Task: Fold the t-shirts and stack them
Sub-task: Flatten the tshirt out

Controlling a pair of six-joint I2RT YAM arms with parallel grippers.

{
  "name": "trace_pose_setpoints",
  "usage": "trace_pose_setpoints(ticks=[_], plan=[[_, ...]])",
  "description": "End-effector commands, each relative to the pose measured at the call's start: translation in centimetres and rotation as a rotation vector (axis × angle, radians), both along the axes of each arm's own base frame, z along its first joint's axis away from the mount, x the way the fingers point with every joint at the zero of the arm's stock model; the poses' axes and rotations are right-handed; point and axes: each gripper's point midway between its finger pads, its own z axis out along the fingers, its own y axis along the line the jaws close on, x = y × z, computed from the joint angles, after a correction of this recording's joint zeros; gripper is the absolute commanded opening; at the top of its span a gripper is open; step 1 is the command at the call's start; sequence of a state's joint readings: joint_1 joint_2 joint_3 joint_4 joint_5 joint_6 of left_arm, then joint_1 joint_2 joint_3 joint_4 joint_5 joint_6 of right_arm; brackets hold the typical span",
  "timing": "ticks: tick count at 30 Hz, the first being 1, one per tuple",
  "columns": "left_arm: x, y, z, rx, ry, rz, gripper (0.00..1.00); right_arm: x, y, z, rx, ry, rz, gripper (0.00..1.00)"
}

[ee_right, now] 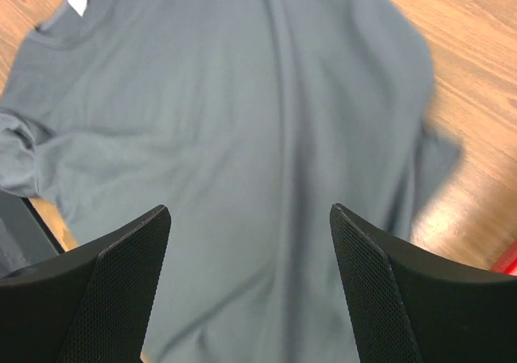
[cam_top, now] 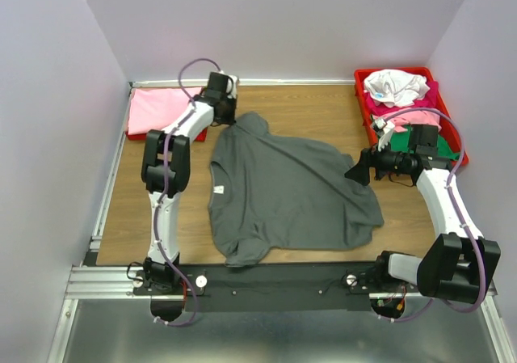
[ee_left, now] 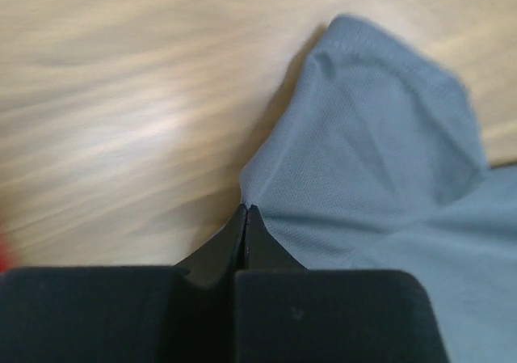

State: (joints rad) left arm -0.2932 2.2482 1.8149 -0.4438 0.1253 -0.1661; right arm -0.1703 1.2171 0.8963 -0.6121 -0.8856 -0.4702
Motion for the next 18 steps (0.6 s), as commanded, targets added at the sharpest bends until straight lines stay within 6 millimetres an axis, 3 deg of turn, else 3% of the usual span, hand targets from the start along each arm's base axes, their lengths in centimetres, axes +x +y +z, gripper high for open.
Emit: trace_pose_setpoints(ticks=[1, 5, 6, 7, 9, 10, 11, 12, 13, 14, 15, 17, 18], plan=[[2.8, 4.2, 5.5, 0.033, -0.135, 0.136, 0.02, 0.0, 0.1, 0.2, 0.015, -0.015, 0.005, 0.86], [2.9, 3.8, 7.7, 0.002, -0.185, 0.114, 0.17, 0.6, -0.8, -0.9, -0.033, 0.009, -0.036, 0.86], [2.8, 3.5, 8.9, -0.017, -0.213, 0.105, 0.27, 0.8, -1.1, -1.3, -0.045, 0.016, -0.049, 0.86], [2.9, 3.1, 12.4, -0.049, -0.295, 0.093, 0.33, 1.3, -1.7, -1.8, -0.073, 0.022, -0.073, 0.86], [2.3, 3.3, 15.0, -0.052, -0.359, 0.085, 0.47, 2.3, -2.3, -3.0, -0.087, 0.068, -0.101, 0.86], [1.5, 3.8, 18.7, -0.06, -0.433, 0.091, 0.48, 2.7, -2.5, -3.5, -0.091, 0.088, -0.106, 0.86], [1.3, 4.1, 20.5, -0.059, -0.483, 0.1, 0.51, 3.1, -2.6, -3.8, -0.097, 0.102, -0.111, 0.86], [0.4, 4.8, 21.0, -0.045, -0.5, 0.111, 0.52, 3.9, -2.8, -4.3, -0.105, 0.122, -0.116, 0.86], [-0.8, 5.4, 24.9, -0.061, -0.589, 0.126, 0.57, 4.5, -3.3, -4.7, -0.136, 0.131, -0.134, 0.85], [-1.8, 5.8, 26.1, -0.07, -0.615, 0.134, 0.61, 4.9, -3.6, -5.0, -0.155, 0.137, -0.137, 0.84], [-3.9, 6.8, 27.1, -0.086, -0.638, 0.151, 0.71, 5.5, -3.7, -5.7, -0.17, 0.161, -0.137, 0.81], [-6.1, 7.5, 27.2, -0.137, -0.637, 0.179, 0.86, 5.4, -3.8, -6.5, -0.191, 0.201, -0.138, 0.75], [-7.7, 7.9, 24.0, -0.152, -0.559, 0.19, 0.93, 5.0, -3.5, -6.7, -0.208, 0.197, -0.097, 0.74]])
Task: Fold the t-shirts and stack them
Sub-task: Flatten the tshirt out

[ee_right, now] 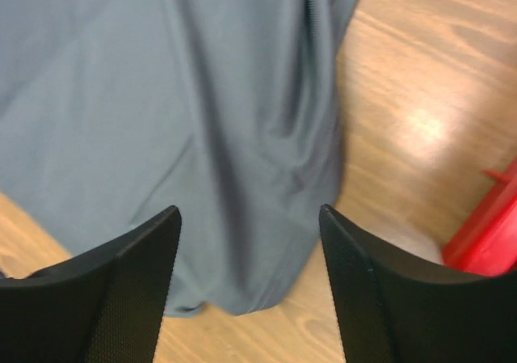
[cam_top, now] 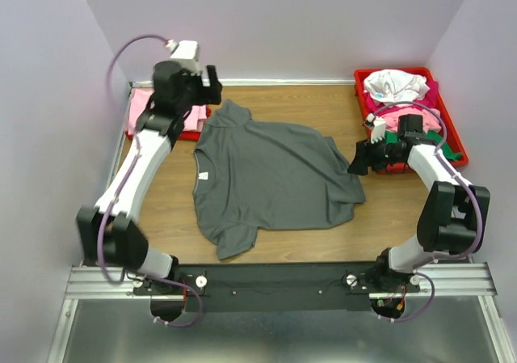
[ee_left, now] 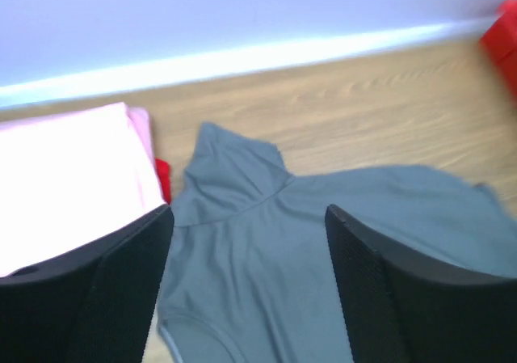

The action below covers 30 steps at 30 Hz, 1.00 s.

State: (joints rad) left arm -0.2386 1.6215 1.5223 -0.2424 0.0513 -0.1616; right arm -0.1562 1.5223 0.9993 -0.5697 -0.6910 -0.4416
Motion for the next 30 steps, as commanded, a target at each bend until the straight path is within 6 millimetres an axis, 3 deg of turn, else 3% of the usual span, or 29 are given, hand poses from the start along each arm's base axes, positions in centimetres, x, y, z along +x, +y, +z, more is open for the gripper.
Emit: trace_pose_setpoints(ticks=[1, 2, 3, 4, 5, 6, 7, 8, 9, 12, 14, 15, 16, 19, 25, 30], plan=[[-5.5, 2.7, 0.8, -0.141, -0.026, 0.051, 0.93, -0.8, -0.1, -0.5, -0.071, 0.028, 0.054, 0.74], [-7.3, 1.6, -0.3, -0.191, 0.016, -0.027, 0.93, -1.7, 0.0, -0.5, -0.077, 0.03, 0.088, 0.74], [-9.6, 1.4, -5.1, -0.22, 0.13, -0.031, 0.91, -2.5, -0.1, -0.7, -0.109, 0.004, 0.147, 0.74], [-12.3, 0.2, -4.7, -0.305, 0.142, -0.092, 0.89, -4.2, -0.4, -0.7, -0.145, 0.009, 0.173, 0.75], [-14.1, -0.4, -5.8, -0.347, 0.176, -0.123, 0.87, -5.1, -0.6, -0.6, -0.166, 0.003, 0.205, 0.76], [-16.7, -0.7, -10.1, -0.382, 0.283, -0.123, 0.83, -6.0, -0.7, -0.5, -0.205, -0.041, 0.296, 0.77], [-19.0, -1.5, -9.6, -0.428, 0.281, -0.175, 0.81, -7.7, -0.5, 0.1, -0.211, -0.044, 0.34, 0.78], [-21.4, -2.2, -12.3, -0.477, 0.374, -0.176, 0.75, -8.7, -0.4, 0.0, -0.231, -0.081, 0.422, 0.78], [-23.0, -2.6, -12.3, -0.499, 0.383, -0.185, 0.73, -9.5, -0.1, 0.2, -0.226, -0.096, 0.464, 0.78], [-27.1, -3.7, -15.6, -0.532, 0.565, -0.131, 0.63, -12.4, 1.3, 0.0, -0.17, -0.143, 0.591, 0.78], [-29.2, -3.7, -17.3, -0.488, 0.668, -0.049, 0.62, -11.8, 1.5, -0.5, -0.161, -0.155, 0.579, 0.76], [-29.8, -3.6, -17.8, -0.467, 0.696, -0.024, 0.62, -12.0, 1.4, -0.8, -0.148, -0.105, 0.541, 0.76], [-30.6, -2.7, -19.0, -0.414, 0.738, 0.042, 0.62, -10.7, 0.5, -1.3, -0.195, -0.099, 0.498, 0.68], [-31.6, -2.5, -20.0, -0.346, 0.789, 0.074, 0.63, -9.6, -0.8, -2.6, -0.226, 0.02, 0.374, 0.58], [-33.4, -3.2, -21.7, -0.267, 0.854, 0.04, 0.66, -8.1, -3.2, -4.5, -0.331, 0.089, 0.214, 0.57], [-33.6, -3.8, -22.5, -0.228, 0.871, 0.018, 0.7, -7.4, -3.5, -5.3, -0.333, 0.127, 0.137, 0.56]])
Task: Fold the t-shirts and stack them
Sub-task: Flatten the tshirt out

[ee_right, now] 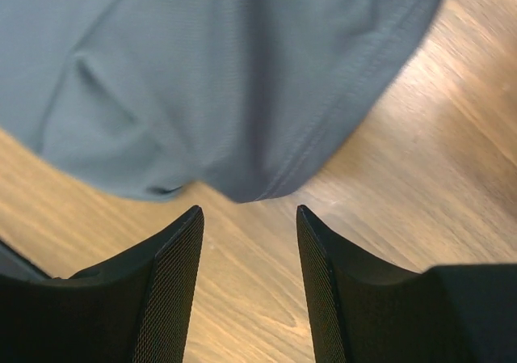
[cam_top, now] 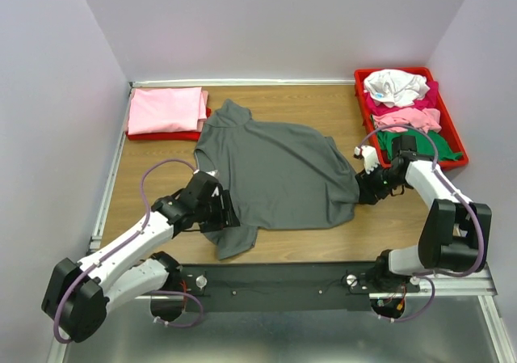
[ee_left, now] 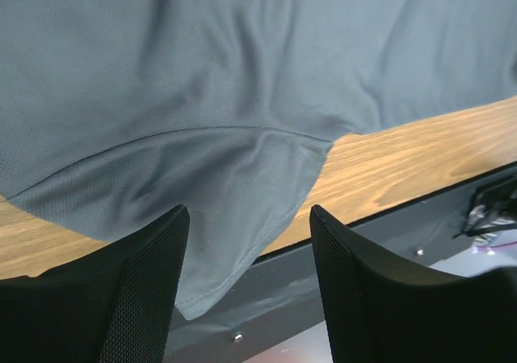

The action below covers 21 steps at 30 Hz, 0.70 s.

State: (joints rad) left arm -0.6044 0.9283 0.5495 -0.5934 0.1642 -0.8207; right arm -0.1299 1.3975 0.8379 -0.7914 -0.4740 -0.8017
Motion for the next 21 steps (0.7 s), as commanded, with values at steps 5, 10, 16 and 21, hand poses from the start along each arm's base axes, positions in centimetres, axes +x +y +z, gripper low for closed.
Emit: trace_pose_setpoints(ticks=[5, 10, 16, 21], plan=[[-0.3, 0.3, -2.1, 0.082, 0.023, 0.016, 0.7, 1.0, -0.7, -2.1, -0.027, 0.057, -0.105, 0.53], [-0.5, 0.1, -3.2, 0.11, 0.045, 0.008, 0.7, 0.8, 0.5, -2.5, 0.021, 0.086, -0.09, 0.5], [-0.6, -0.6, -4.8, 0.161, 0.063, -0.036, 0.68, 1.2, 0.3, -2.2, -0.005, 0.077, -0.089, 0.18], [-1.3, -1.1, -6.2, 0.212, 0.09, -0.087, 0.6, 3.3, -0.8, 1.4, -0.066, -0.044, -0.078, 0.0]])
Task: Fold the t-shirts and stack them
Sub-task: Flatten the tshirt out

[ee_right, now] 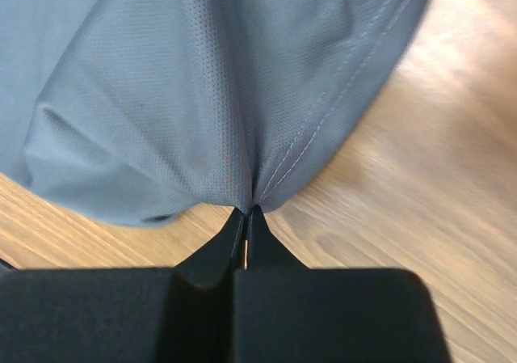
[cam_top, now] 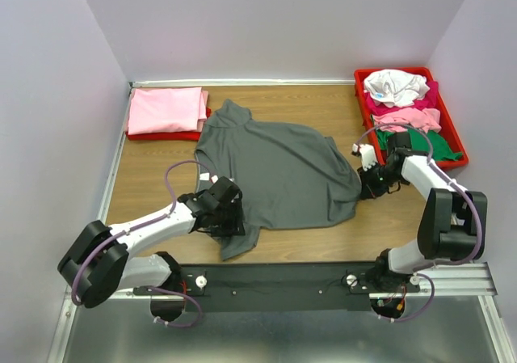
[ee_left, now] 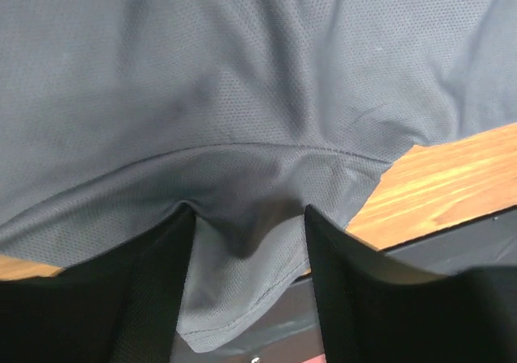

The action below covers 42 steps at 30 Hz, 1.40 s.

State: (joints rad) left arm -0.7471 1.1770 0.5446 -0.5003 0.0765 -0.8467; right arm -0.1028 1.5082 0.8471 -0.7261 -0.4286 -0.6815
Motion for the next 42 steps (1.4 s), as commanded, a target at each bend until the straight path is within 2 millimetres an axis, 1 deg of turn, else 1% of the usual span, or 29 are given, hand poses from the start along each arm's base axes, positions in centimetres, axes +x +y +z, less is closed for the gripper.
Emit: trace_pose_setpoints(ticks=[1, 2, 3, 5, 6, 7, 8, 9, 10, 11, 12, 13, 15, 16, 18, 19, 20, 22, 23, 24, 25, 26, 27, 28, 29, 31, 34, 38, 42], plan=[[-0.3, 0.2, -1.6, 0.061, 0.008, -0.022, 0.58, 3.1, -1.1, 4.7, -0.067, -0.156, 0.011, 0.0], [-0.5, 0.1, -1.8, 0.063, 0.016, -0.028, 0.55, 3.8, -1.2, 5.7, -0.074, -0.186, 0.009, 0.0], [-0.5, 0.1, -1.8, 0.065, 0.017, -0.031, 0.53, 5.5, -1.4, 8.0, -0.079, -0.251, -0.001, 0.0], [-0.5, 0.1, -1.8, 0.065, 0.016, -0.034, 0.51, 6.7, -1.4, 9.7, -0.077, -0.286, -0.011, 0.0], [-0.5, 0.1, -1.8, 0.065, 0.017, -0.033, 0.51, 7.4, -1.4, 10.0, -0.071, -0.289, -0.01, 0.0], [-0.4, 0.1, -1.7, 0.063, 0.01, -0.029, 0.51, 8.2, -1.2, 10.8, -0.065, -0.3, -0.005, 0.05], [-0.4, 0.2, -1.6, 0.066, 0.007, -0.028, 0.51, 8.5, -1.0, 10.7, -0.067, -0.293, 0.0, 0.13], [-0.4, 0.2, -1.6, 0.067, 0.004, -0.025, 0.51, 8.8, -0.6, 9.8, -0.07, -0.259, 0.006, 0.24], [-0.2, 0.1, -1.3, 0.06, -0.003, -0.021, 0.51, 9.1, -0.6, 9.8, -0.081, -0.259, 0.005, 0.57], [-0.2, 0.3, -1.2, 0.064, -0.007, -0.019, 0.51, 9.4, -0.8, 9.6, -0.093, -0.256, -0.019, 0.66], [-0.2, 0.3, -1.0, 0.061, -0.011, -0.017, 0.51, 9.8, -1.0, 9.6, -0.099, -0.269, -0.042, 0.72], [0.0, 0.1, -0.5, 0.047, -0.027, -0.014, 0.51, 10.3, -1.2, 10.0, -0.108, -0.318, -0.064, 0.75], [0.1, 0.0, 0.1, 0.033, -0.037, -0.016, 0.52, 10.3, -1.1, 10.6, -0.1, -0.354, -0.084, 0.77], [0.4, -0.5, 1.0, 0.006, -0.062, -0.025, 0.53, 10.1, -0.8, 10.8, -0.085, -0.363, -0.08, 0.77], [0.5, -1.2, 2.3, -0.038, -0.087, -0.067, 0.55, 8.8, 0.2, 10.5, -0.032, -0.349, -0.063, 0.75], [0.8, -2.0, 3.6, -0.085, -0.113, -0.086, 0.57, 8.0, 0.6, 10.1, -0.013, -0.332, -0.046, 0.74], [0.8, -2.4, 4.3, -0.11, -0.128, -0.104, 0.58, 7.2, 1.2, 9.7, 0.015, -0.317, -0.028, 0.72], [0.8, -3.5, 6.2, -0.18, -0.173, -0.164, 0.61, 5.0, 1.6, 7.6, 0.029, -0.244, 0.006, 0.69], [0.7, -3.8, 7.1, -0.217, -0.193, -0.181, 0.63, 3.8, 1.6, 6.1, 0.025, -0.196, 0.015, 0.66], [0.6, -3.8, 6.9, -0.215, -0.188, -0.177, 0.64, 3.2, 1.6, 5.3, 0.023, -0.175, 0.027, 0.66], [0.6, -3.8, 7.3, -0.231, -0.198, -0.169, 0.65, 2.6, 1.5, 4.6, 0.018, -0.15, 0.033, 0.65], [0.5, -3.6, 7.1, -0.232, -0.195, -0.152, 0.65, 2.4, 1.3, 4.0, 0.005, -0.137, 0.037, 0.65], [-0.1, -3.1, 6.1, -0.22, -0.17, -0.139, 0.65, 1.9, 0.7, 2.7, -0.028, -0.099, 0.038, 0.65], [-0.3, -3.0, 5.7, -0.223, -0.147, -0.111, 0.65, 1.8, 0.2, 2.2, -0.052, -0.085, 0.037, 0.65], [-0.6, -2.8, 5.1, -0.219, -0.128, -0.106, 0.65, 1.8, 0.1, 1.9, -0.056, -0.076, 0.04, 0.65], [-1.7, -2.5, 3.2, -0.202, -0.062, -0.1, 0.65, 1.8, 0.2, 1.2, -0.056, -0.059, 0.061, 0.65], [-2.0, -2.2, 1.9, -0.18, -0.036, -0.095, 0.65, 2.3, 0.2, 1.1, -0.05, -0.058, 0.072, 0.66], [-0.9, -2.6, 2.0, -0.176, -0.069, -0.085, 0.66, 3.2, 0.6, 0.7, -0.023, -0.042, 0.07, 0.68], [-0.3, -2.6, 1.3, -0.113, -0.051, -0.102, 0.66, 3.2, 0.7, 0.5, -0.017, -0.04, 0.08, 0.71]])
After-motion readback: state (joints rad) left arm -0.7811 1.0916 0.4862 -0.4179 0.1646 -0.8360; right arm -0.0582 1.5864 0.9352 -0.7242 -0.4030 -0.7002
